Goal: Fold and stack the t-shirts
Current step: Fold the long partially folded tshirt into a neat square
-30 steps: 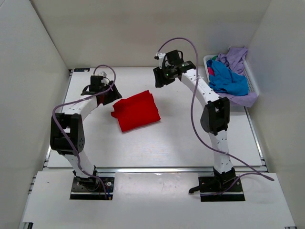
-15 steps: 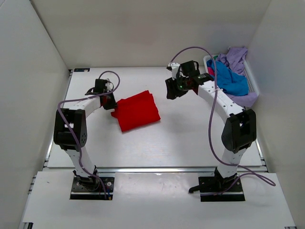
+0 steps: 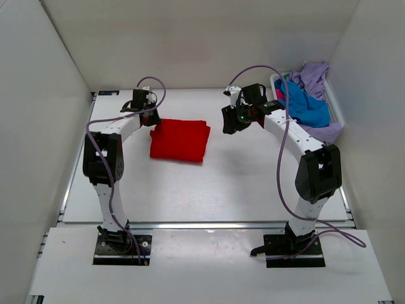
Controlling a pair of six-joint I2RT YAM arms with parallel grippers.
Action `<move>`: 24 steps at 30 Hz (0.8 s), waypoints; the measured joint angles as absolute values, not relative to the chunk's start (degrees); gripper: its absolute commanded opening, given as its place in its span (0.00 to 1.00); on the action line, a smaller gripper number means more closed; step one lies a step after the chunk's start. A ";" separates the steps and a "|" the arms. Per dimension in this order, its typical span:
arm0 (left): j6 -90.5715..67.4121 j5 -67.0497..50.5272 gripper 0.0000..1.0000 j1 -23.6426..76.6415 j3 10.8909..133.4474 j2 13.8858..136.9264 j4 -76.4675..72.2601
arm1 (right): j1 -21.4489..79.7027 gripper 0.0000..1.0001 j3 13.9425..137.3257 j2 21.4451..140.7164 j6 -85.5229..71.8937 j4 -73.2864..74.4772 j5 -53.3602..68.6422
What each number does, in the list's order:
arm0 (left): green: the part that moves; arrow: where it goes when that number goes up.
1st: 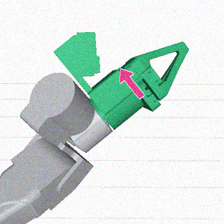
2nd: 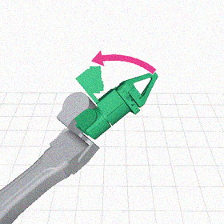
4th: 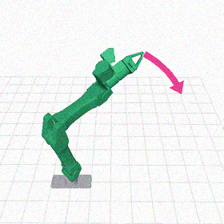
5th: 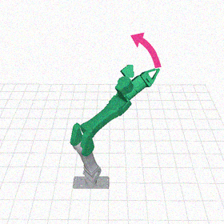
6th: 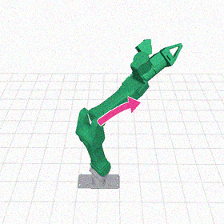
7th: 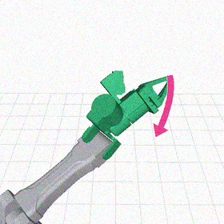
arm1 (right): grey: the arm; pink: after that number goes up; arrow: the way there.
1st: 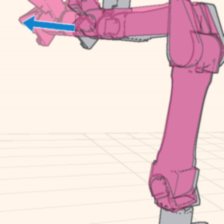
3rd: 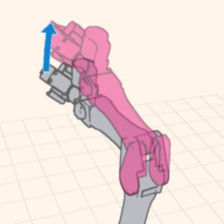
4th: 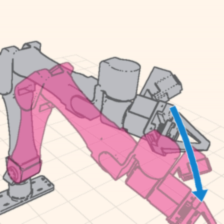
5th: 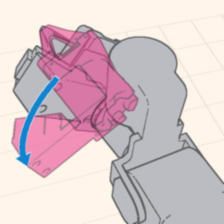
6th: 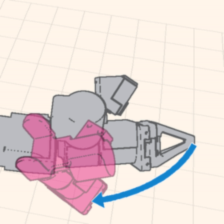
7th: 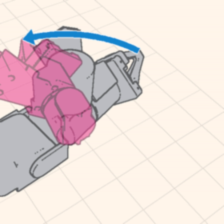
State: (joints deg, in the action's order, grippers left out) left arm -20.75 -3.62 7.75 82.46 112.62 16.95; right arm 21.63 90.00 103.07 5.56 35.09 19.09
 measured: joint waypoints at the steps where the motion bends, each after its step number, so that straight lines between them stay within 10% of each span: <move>1: -20.62 -3.53 0.31 7.73 85.10 115.00 17.23 | 21.74 0.44 90.00 102.96 5.56 35.09 19.11; 7: -20.01 -2.20 0.66 7.75 104.42 129.67 27.53 | 22.06 0.44 87.92 100.92 5.48 34.30 19.16; 14: -18.50 -1.43 0.85 7.73 115.22 135.57 37.28 | 21.58 0.44 83.99 97.93 4.32 33.45 19.38; 24: -14.83 -7.49 0.85 5.34 101.19 125.75 42.19 | 21.58 0.44 81.87 94.54 3.77 32.51 20.05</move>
State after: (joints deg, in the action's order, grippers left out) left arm -14.83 -7.49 5.34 101.19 125.75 42.19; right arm 21.58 81.87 94.54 3.77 32.51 20.05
